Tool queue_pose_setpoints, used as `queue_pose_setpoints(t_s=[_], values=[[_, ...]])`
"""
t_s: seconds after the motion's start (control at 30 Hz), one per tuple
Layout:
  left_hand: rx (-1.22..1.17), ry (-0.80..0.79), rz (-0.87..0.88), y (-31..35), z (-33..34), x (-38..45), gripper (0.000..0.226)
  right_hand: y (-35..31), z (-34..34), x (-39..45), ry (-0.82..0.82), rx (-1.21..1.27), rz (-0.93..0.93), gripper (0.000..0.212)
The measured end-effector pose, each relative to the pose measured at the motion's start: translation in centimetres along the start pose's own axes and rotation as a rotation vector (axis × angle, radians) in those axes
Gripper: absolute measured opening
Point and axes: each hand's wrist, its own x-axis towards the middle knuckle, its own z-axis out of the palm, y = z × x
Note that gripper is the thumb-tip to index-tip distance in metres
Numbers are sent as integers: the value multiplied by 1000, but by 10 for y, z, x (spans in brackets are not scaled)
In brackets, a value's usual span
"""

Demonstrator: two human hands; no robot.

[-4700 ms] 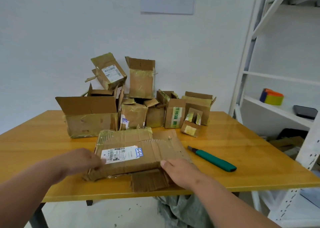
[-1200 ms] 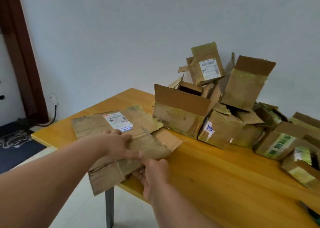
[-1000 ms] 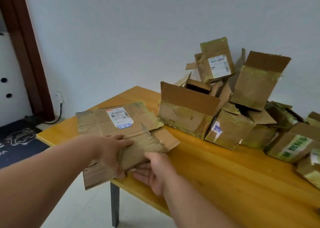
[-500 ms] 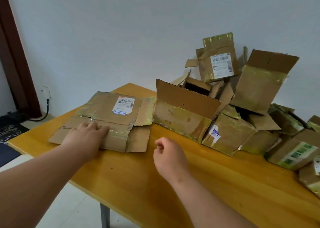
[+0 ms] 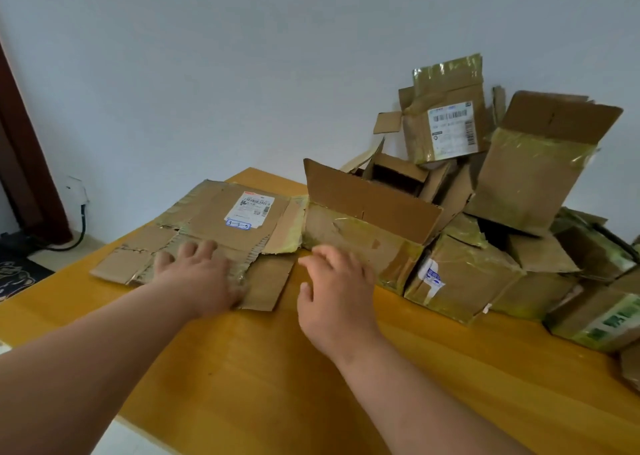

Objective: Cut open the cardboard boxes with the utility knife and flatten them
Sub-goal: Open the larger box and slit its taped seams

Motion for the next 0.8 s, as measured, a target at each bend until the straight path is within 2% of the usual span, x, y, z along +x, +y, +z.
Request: queue_pose_setpoints(t_s=[0.07, 0.1, 0.13, 0.2, 0.3, 0.37, 0.47, 0.53, 0.7, 0.8], values=[[-45, 24, 50, 12, 0, -2, 56, 3, -13, 7, 316, -53, -73, 36], [-62, 22, 85, 18, -1, -4, 61, 6, -19, 11, 457, -64, -103, 41], [-68, 22, 109, 24, -2, -6, 65, 9, -27, 15, 558, -73, -119, 48], [-96, 59, 115, 34, -6, -8, 63, 18, -45, 22, 642, -106, -88, 66], [-224, 118, 77, 46, -13, -9, 54, 35, -63, 29, 520, -129, 152, 85], [-311, 108, 72, 53, -19, -10, 57, 44, -69, 29, 400, -92, 284, 79], [-353, 120, 111, 62, -28, -18, 62, 49, -74, 20, 353, -55, 248, 37], [-379, 132, 128, 67, -34, -26, 65, 51, -73, 13, 359, 8, 214, 22], [-554, 188, 127, 76, -45, -36, 62, 67, -83, 3, 424, 113, 225, 20], [-965, 246, 155, 84, -54, -41, 47, 78, -94, -8, 469, 148, 216, 18]])
